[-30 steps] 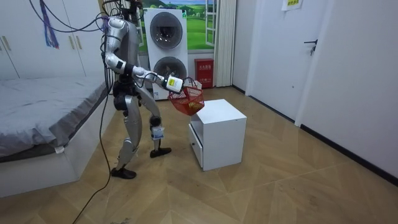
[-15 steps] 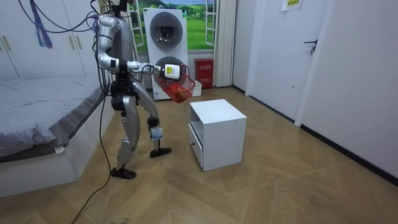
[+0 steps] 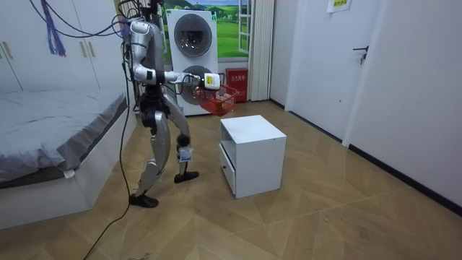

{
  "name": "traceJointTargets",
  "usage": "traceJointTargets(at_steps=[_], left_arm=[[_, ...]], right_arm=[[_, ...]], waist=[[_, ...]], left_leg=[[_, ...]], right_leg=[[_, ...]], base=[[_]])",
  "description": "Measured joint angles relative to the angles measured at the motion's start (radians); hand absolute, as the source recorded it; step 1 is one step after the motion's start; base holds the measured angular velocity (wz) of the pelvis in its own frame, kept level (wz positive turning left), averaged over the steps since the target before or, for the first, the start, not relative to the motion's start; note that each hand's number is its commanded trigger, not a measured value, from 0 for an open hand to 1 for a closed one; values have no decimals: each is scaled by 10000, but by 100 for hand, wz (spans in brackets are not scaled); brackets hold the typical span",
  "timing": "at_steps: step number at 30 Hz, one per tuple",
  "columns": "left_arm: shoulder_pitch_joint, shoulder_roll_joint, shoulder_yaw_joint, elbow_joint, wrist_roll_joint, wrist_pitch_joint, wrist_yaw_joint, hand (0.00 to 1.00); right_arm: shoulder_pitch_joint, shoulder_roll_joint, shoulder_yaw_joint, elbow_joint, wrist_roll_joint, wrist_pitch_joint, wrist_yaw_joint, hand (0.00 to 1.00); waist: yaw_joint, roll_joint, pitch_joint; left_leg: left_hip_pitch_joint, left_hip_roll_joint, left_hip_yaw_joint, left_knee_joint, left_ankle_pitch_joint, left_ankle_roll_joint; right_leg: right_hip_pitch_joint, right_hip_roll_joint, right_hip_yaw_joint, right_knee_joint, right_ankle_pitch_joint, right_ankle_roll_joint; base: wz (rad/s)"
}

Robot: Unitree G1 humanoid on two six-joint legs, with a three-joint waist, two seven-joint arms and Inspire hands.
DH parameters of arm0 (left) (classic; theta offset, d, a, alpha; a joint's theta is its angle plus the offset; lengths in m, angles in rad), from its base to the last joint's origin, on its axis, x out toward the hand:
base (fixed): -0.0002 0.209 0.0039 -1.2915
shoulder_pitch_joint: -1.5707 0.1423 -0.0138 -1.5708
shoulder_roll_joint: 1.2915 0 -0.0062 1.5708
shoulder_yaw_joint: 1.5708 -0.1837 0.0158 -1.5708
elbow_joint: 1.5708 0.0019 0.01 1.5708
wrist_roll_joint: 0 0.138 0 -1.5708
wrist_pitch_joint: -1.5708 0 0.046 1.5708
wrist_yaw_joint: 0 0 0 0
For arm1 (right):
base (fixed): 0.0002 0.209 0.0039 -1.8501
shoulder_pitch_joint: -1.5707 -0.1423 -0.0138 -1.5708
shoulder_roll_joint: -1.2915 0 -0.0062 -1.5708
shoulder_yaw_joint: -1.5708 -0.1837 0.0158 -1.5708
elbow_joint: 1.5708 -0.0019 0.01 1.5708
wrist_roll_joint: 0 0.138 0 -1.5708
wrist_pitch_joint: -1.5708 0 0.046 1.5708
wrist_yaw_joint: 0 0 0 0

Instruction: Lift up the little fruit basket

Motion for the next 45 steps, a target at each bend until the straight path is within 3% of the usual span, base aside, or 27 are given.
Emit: traceJointTargets(at_steps=[1,2,3,5,6,8,9,11,12,13,14,15,16,17,20,26,28,32,39,40,41,42,43,44,45], left_arm=[[-121,4,68,1,-2,2,4,0],[-148,10,194,-21,-10,8,18,0],[-159,12,215,-20,-9,11,52,0],[-291,23,274,-26,-13,79,229,0],[-329,38,274,-41,-15,81,242,0],[-510,42,283,-55,19,26,393,0],[-525,44,286,-55,20,8,394,0],[-540,30,267,-37,-84,-95,446,0],[-524,20,270,-12,-85,-119,460,0],[-472,-4,270,3,-74,-154,519,0],[-414,-43,275,56,-64,-149,573,0],[-372,-135,283,120,-59,-122,591,0],[-151,-188,352,149,-64,-88,590,0],[162,-186,415,63,6,-70,588,0],[612,-242,514,16,280,185,566,0],[708,-350,769,-247,533,441,292,0],[707,-349,806,-426,639,502,227,0],[526,-328,825,-693,1122,551,185,0],[335,-322,607,-790,1432,724,12,0],[337,-326,605,-782,1505,756,-3,0],[311,-319,591,-764,1505,795,0,0],[273,-353,562,-751,1540,803,3,0],[198,-477,498,-795,1670,790,1,0],[196,-444,468,-775,1754,791,10,0],[222,-462,453,-711,1908,869,44,0]], right_arm=[[-3,23,6,0,1,-1,-4,100],[-11,53,36,0,16,-31,-4,100],[-12,61,26,0,14,-68,-9,100],[-55,67,-12,0,-61,-123,-18,100],[-59,68,-13,-1,-56,-128,-15,100],[-178,110,-35,-3,-74,-130,-4,100],[-177,129,-39,-3,-102,-130,-3,100],[-161,199,-40,-3,-351,-77,-13,100],[-144,237,-40,-3,-382,-60,-20,100],[-138,299,-39,-5,-418,-40,-36,100],[-136,300,-43,-7,-427,-39,-79,100],[-59,273,-51,-1,-421,4,-156,100],[20,293,-28,-1,-358,25,-250,100],[-6,324,35,-4,-317,-1,-261,100],[-12,424,21,-2,-318,-9,-405,100],[-13,427,28,11,-356,-9,-664,100],[-8,426,41,143,-402,-17,-820,100],[-43,430,66,582,-379,-45,-1314,100],[-787,527,534,2611,-379,-75,-1885,100],[-847,607,578,2894,-360,-75,-2017,100],[-986,798,620,3201,-243,-76,-2156,100],[-1025,868,599,3297,-192,-75,-2229,100],[-1080,819,452,3424,-150,-76,-2345,100],[-1179,870,395,3689,-156,-96,-2391,100],[-1329,962,426,3951,-185,-91,-2415,100]], waist=[[40,17,1],[44,70,31],[-26,96,48],[-148,252,75],[-170,286,65],[-3,407,90],[-1,442,74],[13,533,71],[15,529,69],[23,470,36],[36,405,16],[22,511,-77],[140,588,-102],[123,645,-94],[61,677,-81],[31,712,-13],[6,757,65],[41,805,74],[44,744,49],[53,695,56],[-1,516,186],[-51,389,254],[-66,651,105],[26,460,83],[179,357,23]], left_leg=[[206,-16,5,123,-292,4],[446,-102,-61,103,-487,27],[582,-175,-140,67,-566,47],[1154,-338,-344,-352,-760,117],[1284,-365,-395,-541,-765,126],[1791,-279,-443,-1187,-720,57],[1894,-257,-460,-1343,-698,30],[2277,-137,-577,-1769,-625,-92],[2393,-115,-593,-1851,-600,-135],[2510,-100,-631,-1938,-575,-181],[2610,-107,-738,-1874,-648,-324],[2688,5,-868,-1885,-712,-457],[3007,101,-883,-2149,-633,-636],[3286,221,-914,-2447,-557,-763],[3623,416,-952,-2772,-478,-893],[3757,427,-1024,-2773,-477,-895],[3756,389,-1195,-2738,-476,-895],[3704,351,-1462,-3231,-474,-900],[3146,363,-1680,-3071,-473,-901],[2959,361,-1667,-2712,-474,-901],[2272,319,-1676,-1692,-622,-1026],[1961,217,-1791,-1780,-624,-1035],[1432,224,-1976,-2789,153,-861],[1368,198,-1794,-2692,276,-781],[1408,124,-1689,-2782,342,-727]], right_leg=[[-231,-139,137,892,431,-16],[-436,-294,144,1702,1082,-166],[-490,-371,141,2052,1451,-258],[-856,-388,326,3007,3061,-361],[-975,-353,408,3163,3264,-341],[-1837,-201,446,3412,2341,-172],[-2051,-142,394,3219,2143,-157],[-2713,184,394,1521,1862,-210],[-2772,261,408,863,1892,-222],[-2829,375,418,-648,2160,-293],[-2831,511,508,-2014,3024,-285],[-2600,601,432,-2160,3057,-322],[-2118,859,286,-2641,3172,-455],[-1687,1106,252,-3194,3278,-520],[-1018,1484,233,-4069,3447,-583],[-561,1625,79,-4603,3488,-526],[-427,1592,72,-4651,3496,-517],[-624,1635,-193,-4718,3509,-489],[-954,1634,-438,-4741,3512,-491],[-927,1549,-376,-4757,3522,-501],[-839,1297,219,-4802,3548,-506],[-826,1227,638,-4831,3547,-496],[-1017,1248,724,-4715,3497,-375],[-1135,1137,675,-4651,3408,-245],[-1167,1092,350,-4736,3427,-156]], base=[[6],[11],[27],[23],[0],[-12],[-4],[10],[17],[22],[29],[8],[-7],[-15],[0],[8],[17],[17],[13],[21],[32],[55],[36],[18],[-5]])
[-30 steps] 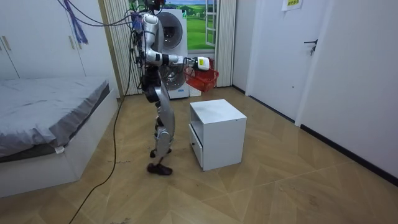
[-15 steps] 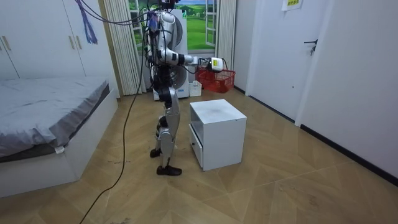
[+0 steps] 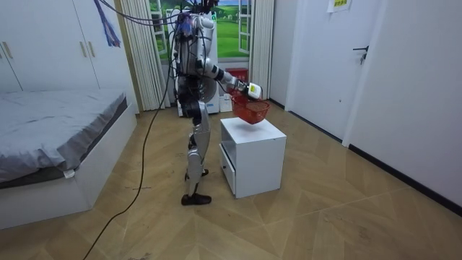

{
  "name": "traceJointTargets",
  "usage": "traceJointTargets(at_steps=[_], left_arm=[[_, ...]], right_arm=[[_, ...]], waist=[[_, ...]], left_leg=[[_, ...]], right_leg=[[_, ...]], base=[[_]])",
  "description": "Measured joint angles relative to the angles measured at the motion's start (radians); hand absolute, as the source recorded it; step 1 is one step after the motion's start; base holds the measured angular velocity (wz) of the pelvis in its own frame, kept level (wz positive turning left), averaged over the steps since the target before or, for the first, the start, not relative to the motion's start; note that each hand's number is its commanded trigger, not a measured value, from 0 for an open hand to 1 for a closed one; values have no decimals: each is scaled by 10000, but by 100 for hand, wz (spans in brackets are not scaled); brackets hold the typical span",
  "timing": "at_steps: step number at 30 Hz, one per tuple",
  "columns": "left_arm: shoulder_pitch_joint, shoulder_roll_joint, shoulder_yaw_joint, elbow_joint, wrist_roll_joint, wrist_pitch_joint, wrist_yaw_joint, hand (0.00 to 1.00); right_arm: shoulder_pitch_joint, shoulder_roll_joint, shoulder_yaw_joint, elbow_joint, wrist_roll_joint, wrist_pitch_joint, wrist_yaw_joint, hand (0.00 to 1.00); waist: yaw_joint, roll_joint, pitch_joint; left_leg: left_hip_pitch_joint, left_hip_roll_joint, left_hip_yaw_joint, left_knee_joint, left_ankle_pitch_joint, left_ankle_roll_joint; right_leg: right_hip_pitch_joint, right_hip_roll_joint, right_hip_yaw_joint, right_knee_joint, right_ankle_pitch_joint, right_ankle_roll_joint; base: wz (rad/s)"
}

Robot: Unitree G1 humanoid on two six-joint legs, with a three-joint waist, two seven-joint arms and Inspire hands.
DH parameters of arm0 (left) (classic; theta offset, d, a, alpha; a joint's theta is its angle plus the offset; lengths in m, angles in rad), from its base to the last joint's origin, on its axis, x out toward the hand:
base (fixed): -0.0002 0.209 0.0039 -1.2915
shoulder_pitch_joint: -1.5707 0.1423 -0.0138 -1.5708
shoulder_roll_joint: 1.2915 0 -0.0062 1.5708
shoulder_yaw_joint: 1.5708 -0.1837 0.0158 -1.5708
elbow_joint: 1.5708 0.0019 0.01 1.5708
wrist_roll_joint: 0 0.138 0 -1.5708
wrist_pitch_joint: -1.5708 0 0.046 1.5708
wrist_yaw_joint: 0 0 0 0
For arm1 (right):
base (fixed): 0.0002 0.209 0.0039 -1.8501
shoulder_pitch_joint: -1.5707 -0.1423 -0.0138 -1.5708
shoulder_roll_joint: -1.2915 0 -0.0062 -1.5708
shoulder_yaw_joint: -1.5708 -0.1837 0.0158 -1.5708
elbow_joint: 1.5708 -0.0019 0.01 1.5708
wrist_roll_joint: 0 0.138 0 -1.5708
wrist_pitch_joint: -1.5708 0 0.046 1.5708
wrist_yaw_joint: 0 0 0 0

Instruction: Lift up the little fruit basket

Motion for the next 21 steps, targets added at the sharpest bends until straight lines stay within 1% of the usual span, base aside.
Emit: traceJointTargets(at_steps=[1,2,3,4,6,7,8,11,12,13,14,15,16,20,21], left_arm=[[0,-62,-29,118,88,74,6,0],[38,-122,-47,126,90,148,8,0],[47,-122,-61,116,75,168,11,0],[55,-120,-63,102,71,198,49,0],[53,-122,-72,90,63,199,66,0],[50,-126,-89,82,67,189,65,0],[47,-144,-89,55,72,187,60,0],[48,-200,-169,2,70,207,-47,0],[47,-199,-217,-5,70,210,-73,0],[48,-201,-312,3,68,211,-104,0],[49,-200,-321,20,42,211,-137,0],[49,-193,-317,16,34,211,-140,0],[48,-180,-319,12,-14,214,-141,0],[6,-179,-320,8,-32,210,-129,0],[6,-180,-322,8,-34,208,-126,0]], right_arm=[[-47,36,12,64,-10,-10,-5,100],[-48,36,11,91,-10,-61,-53,100],[-49,36,21,122,-9,-111,-106,100],[-91,36,56,241,3,-186,-167,100],[-238,40,96,532,34,-227,-203,100],[-273,32,94,659,34,-228,-205,100],[-276,30,85,749,36,-230,-205,100],[-255,42,118,967,96,-228,-196,100],[-252,50,127,988,125,-228,-191,95],[-258,81,154,1073,169,-228,-191,84],[-258,145,170,1206,209,-228,-177,61],[-256,188,176,1257,219,-227,-158,5],[-255,246,210,1319,258,-227,-99,0],[-259,319,444,1582,369,-227,-104,0],[-257,325,463,1645,401,-227,-106,0]], waist=[[60,-1,24],[163,33,41],[211,32,45],[231,55,59],[238,116,105],[296,126,106],[297,131,105],[266,132,106],[251,131,107],[232,124,106],[238,105,104],[235,81,106],[225,42,113],[173,-159,98],[169,-172,98]], left_leg=[[25,-84,-35,13,14,24],[71,-129,-68,13,14,26],[84,-137,-69,12,13,27],[83,-147,-80,0,12,29],[70,-117,-77,-18,10,30],[14,-102,-75,-26,10,31],[-79,-101,-71,-34,10,31],[-242,-99,-77,-55,60,45],[-269,-99,-81,-55,74,51],[-287,-97,-86,-85,103,60],[-296,-97,-79,-95,110,64],[-309,-97,-77,-93,110,64],[-351,-97,-79,-86,111,65],[-539,-103,-104,-60,118,75],[-552,-103,-120,-59,118,75]], right_leg=[[15,-18,-345,-33,4,10],[44,-60,-562,-12,23,35],[49,-64,-643,-14,36,50],[61,-76,-843,-15,37,52],[36,-56,-875,13,37,52],[12,-39,-918,24,35,52],[-100,-28,-1027,50,33,48],[-347,-33,-1165,237,31,42],[-364,-37,-1201,238,36,35],[-404,-56,-1243,274,39,29],[-475,-66,-1268,372,40,29],[-496,-69,-1320,386,40,28],[-528,-75,-1364,385,42,25],[-692,-83,-1394,399,45,22],[-692,-83,-1407,399,45,22]], base=[[0],[3],[0],[0],[-3],[-10],[-10],[-4],[4],[0],[0],[0],[0],[2],[9]])
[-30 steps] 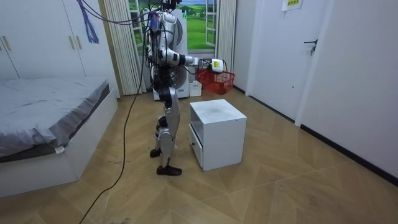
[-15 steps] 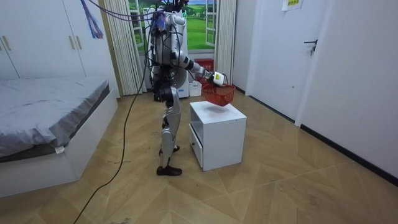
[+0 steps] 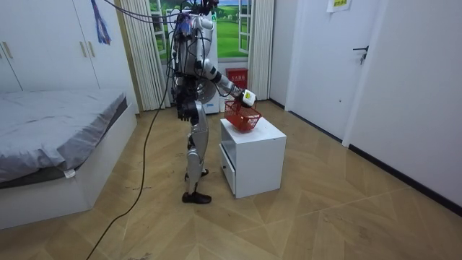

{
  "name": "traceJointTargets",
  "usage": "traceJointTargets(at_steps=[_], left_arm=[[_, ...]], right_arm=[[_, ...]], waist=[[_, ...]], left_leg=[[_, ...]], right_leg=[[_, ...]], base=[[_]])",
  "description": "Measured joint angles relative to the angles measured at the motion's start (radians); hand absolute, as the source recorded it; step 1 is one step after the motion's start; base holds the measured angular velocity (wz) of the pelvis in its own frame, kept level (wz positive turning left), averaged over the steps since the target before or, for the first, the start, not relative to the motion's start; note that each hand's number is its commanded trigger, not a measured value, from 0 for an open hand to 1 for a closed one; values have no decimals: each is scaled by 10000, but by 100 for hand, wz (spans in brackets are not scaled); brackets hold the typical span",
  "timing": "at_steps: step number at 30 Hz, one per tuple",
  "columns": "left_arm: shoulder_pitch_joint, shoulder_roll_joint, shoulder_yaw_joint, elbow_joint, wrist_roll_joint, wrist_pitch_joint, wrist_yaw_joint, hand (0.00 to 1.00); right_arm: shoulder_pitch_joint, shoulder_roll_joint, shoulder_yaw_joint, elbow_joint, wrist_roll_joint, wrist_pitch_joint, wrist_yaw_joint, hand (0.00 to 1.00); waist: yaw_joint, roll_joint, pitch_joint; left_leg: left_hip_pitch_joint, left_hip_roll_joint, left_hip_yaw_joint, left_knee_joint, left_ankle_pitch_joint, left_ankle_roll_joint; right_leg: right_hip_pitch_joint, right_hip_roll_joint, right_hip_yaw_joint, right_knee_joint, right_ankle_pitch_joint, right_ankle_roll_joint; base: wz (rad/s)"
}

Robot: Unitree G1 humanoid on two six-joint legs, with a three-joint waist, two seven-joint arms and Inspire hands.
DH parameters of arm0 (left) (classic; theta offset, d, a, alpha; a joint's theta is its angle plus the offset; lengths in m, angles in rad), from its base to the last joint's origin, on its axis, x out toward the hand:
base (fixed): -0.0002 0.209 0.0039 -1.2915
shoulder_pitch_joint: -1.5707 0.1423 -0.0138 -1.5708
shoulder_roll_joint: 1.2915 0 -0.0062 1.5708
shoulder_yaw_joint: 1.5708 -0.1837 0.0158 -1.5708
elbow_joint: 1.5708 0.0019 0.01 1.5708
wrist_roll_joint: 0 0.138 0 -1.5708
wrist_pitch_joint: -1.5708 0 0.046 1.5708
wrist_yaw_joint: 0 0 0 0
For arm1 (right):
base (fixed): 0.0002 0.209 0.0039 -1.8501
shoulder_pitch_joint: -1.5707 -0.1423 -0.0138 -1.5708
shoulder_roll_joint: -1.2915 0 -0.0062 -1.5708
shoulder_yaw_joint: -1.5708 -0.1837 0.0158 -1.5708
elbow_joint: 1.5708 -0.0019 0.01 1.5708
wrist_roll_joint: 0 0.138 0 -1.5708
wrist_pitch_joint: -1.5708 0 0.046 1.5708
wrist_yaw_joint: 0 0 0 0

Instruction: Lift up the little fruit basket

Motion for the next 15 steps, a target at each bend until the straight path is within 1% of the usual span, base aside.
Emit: traceJointTargets(at_steps=[7,15], left_arm=[[-10,2,-6,34,-198,-4,74,0],[-10,3,19,18,-192,-9,79,0]], right_arm=[[-84,28,29,85,199,-3,-116,0],[-124,28,24,82,179,-13,-197,0]], waist=[[8,-2,8],[12,20,22]], left_leg=[[-130,0,-151,10,-2,-4],[-130,11,-143,2,-3,-4]], right_leg=[[-12,9,-223,-40,0,0],[-36,1,-234,-39,0,0]], base=[[7],[0]])
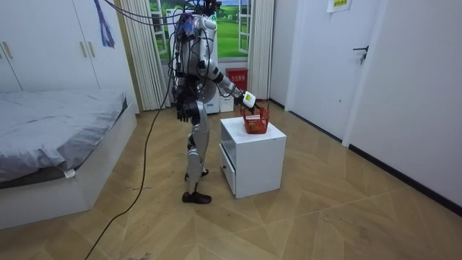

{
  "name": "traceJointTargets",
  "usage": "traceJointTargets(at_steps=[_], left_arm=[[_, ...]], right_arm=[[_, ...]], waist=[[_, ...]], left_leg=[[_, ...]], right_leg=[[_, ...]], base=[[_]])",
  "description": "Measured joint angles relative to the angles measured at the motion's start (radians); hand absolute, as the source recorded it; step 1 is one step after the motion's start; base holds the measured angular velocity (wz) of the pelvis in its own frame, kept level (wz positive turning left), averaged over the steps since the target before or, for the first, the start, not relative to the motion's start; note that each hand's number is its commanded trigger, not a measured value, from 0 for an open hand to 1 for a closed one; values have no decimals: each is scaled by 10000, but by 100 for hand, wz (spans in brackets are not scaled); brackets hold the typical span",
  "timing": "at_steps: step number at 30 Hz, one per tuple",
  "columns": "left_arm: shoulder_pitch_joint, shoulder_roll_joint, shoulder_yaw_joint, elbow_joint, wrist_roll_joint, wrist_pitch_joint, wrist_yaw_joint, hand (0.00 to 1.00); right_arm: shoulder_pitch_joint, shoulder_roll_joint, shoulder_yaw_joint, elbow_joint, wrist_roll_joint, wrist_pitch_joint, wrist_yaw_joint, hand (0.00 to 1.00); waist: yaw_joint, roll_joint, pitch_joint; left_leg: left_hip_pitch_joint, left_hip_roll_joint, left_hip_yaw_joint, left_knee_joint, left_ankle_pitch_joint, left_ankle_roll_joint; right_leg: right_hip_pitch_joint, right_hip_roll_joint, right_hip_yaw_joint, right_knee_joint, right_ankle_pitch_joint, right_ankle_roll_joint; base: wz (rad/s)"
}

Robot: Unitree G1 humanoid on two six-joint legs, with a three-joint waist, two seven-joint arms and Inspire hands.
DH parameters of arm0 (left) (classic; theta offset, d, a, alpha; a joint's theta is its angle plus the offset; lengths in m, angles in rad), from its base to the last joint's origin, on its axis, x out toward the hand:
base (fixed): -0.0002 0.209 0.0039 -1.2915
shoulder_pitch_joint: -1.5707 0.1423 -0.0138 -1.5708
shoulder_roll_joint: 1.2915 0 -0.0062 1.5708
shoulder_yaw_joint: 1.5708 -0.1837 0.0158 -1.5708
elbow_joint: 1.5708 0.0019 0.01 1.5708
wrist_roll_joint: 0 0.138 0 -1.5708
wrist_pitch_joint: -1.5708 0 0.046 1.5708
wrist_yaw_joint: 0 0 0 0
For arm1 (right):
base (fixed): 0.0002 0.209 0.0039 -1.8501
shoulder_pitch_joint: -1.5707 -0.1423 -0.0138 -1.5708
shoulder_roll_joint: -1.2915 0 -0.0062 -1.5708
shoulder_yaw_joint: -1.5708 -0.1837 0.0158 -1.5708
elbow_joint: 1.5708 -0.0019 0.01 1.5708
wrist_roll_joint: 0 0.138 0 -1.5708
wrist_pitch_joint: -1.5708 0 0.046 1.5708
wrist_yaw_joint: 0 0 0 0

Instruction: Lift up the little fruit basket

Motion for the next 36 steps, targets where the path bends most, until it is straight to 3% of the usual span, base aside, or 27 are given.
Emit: traceJointTargets(at_steps=[12,21,30,31,36], left_arm=[[-1,0,-5,-102,-5,-200,162,0],[6,-3,170,-2,43,-208,143,0],[72,-4,244,95,-3,-166,103,0],[89,-7,251,67,2,-152,103,0],[106,-36,445,-132,70,-7,114,0]], right_arm=[[6,-12,-2,-39,-155,-61,-16,0],[427,-94,-37,-253,-388,-126,243,0],[1173,-112,-134,-698,-714,-130,599,0],[1364,-140,-223,-988,-711,-129,592,0],[1802,-194,-851,-1530,-790,-262,386,0]], waist=[[12,135,17],[-18,38,-19],[-252,9,-42],[-255,8,-75],[-492,103,-97]], left_leg=[[101,-5,0,50,-1,-1],[581,-3,42,-90,-6,-9],[1491,-10,386,-387,-24,-35],[1543,0,466,-398,-28,-40],[1939,6,709,-494,-32,-44]], right_leg=[[121,9,3,4,0,0],[507,4,21,-13,0,1],[1151,14,289,-41,-1,3],[1158,15,341,-37,-2,3],[1388,15,603,-74,-2,3]], base=[[-1],[0],[-9],[-20],[-15]])
